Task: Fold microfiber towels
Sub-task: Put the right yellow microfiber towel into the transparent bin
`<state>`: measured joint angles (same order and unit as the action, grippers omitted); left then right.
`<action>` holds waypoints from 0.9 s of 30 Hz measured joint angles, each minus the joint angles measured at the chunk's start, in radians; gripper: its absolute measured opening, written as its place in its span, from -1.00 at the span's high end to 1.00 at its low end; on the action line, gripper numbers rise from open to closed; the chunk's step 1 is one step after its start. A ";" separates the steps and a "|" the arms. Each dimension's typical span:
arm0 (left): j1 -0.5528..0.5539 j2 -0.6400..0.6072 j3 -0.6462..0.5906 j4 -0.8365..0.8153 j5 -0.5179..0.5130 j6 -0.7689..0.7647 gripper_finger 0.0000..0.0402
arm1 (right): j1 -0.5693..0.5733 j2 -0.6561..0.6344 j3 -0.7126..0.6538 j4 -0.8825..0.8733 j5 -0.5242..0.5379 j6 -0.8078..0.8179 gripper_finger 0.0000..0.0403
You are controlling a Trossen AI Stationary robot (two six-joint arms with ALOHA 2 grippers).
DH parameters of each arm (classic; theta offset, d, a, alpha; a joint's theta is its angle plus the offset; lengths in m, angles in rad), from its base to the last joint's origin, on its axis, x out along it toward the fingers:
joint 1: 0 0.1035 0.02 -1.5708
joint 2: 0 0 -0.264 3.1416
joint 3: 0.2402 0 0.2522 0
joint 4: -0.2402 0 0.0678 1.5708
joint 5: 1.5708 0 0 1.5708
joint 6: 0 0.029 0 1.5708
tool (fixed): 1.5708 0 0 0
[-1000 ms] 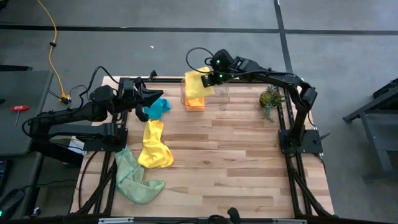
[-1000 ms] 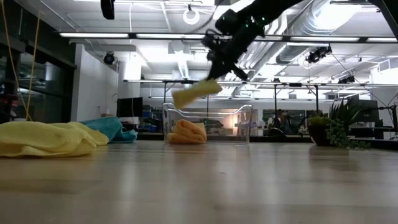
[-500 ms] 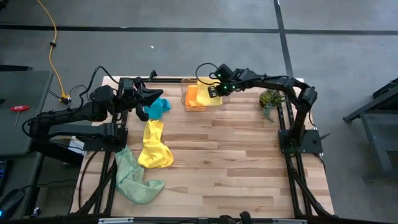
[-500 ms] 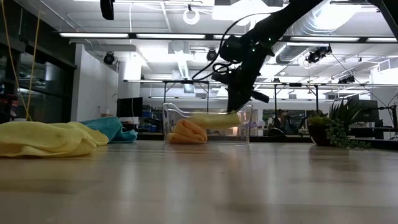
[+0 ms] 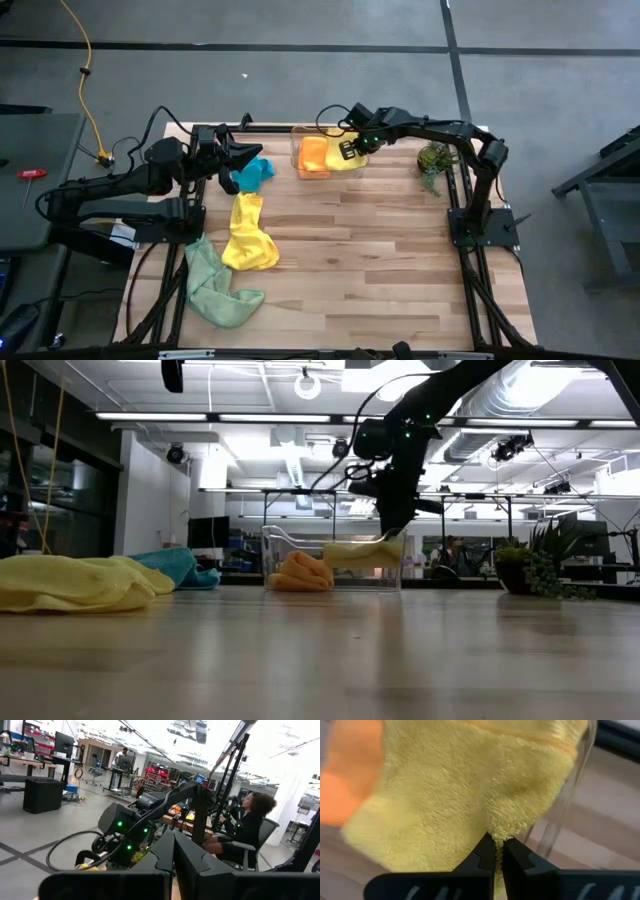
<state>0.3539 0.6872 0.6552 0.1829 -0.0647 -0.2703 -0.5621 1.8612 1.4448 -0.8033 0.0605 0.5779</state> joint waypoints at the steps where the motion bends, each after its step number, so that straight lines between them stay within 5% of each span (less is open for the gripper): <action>1: 0.000 0.000 0.000 0.000 0.000 -0.006 1.00 | 0.000 0.005 0.000 -0.002 0.000 0.001 1.00; 16: -0.001 0.000 0.000 -0.008 0.000 -0.007 1.00 | 0.000 0.016 0.000 -0.012 0.007 0.024 0.94; 27: -0.001 0.000 0.000 -0.008 0.000 -0.007 1.00 | 0.000 0.016 0.023 -0.038 0.044 0.023 0.42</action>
<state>0.3531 0.6872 0.6552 0.1749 -0.0643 -0.2775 -0.5621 1.8771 1.4678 -0.8412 0.1043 0.6008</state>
